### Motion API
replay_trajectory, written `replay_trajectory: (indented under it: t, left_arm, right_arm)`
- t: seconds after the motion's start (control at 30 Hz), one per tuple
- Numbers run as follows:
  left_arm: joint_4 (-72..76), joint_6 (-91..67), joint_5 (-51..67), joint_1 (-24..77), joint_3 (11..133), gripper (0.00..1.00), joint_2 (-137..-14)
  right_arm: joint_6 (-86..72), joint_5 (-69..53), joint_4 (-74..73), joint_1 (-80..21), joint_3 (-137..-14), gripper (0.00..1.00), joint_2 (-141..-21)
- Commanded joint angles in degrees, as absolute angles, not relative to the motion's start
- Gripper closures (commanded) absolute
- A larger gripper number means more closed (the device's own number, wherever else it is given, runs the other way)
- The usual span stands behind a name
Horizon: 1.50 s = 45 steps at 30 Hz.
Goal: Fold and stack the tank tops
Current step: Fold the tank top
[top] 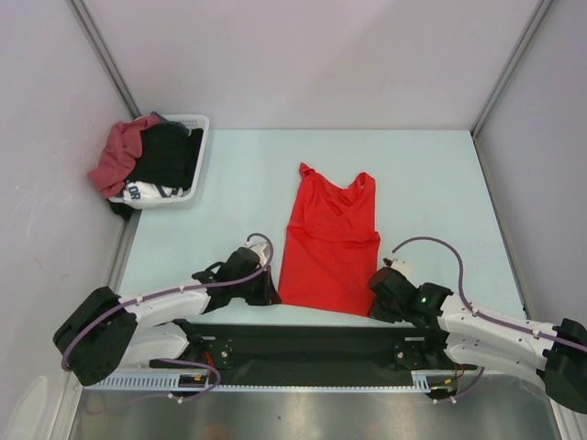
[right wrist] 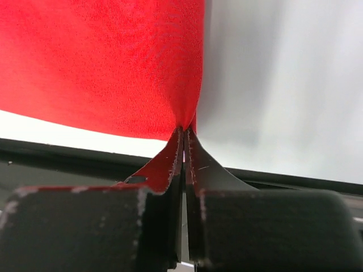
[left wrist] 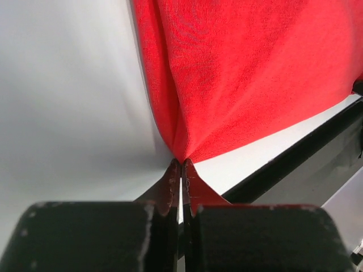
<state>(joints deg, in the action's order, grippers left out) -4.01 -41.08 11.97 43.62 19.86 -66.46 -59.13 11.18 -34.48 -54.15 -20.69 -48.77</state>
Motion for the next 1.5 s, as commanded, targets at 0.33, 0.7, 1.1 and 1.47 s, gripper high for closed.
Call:
replay_trajectory:
  t: [0.33,0.7,1.1,1.47]
  left_arm:
    - [-11.9,-44.7,11.6,46.6,17.9,1.0,-55.7]
    - [-19.8,-44.1,11.2,46.5,29.2,1.0,-55.4]
    - [-32.6,-37.3,8.3,43.2,52.9,1.0,-58.1]
    - [-31.9,-46.0,12.3,45.6,32.0,1.0,-42.2]
  right_arm:
    - [-54.1,9.9,-41.8,-54.7,-29.9,1.0,-48.0]
    - [-47.4,9.4,-45.7,-49.9,-40.3,1.0,-49.5]
    - [-35.5,4.8,-50.9,-37.0,-59.9,1.0,-53.3]
    - [-38.7,0.5,-56.5,-38.8,-50.1,1.0,-44.9]
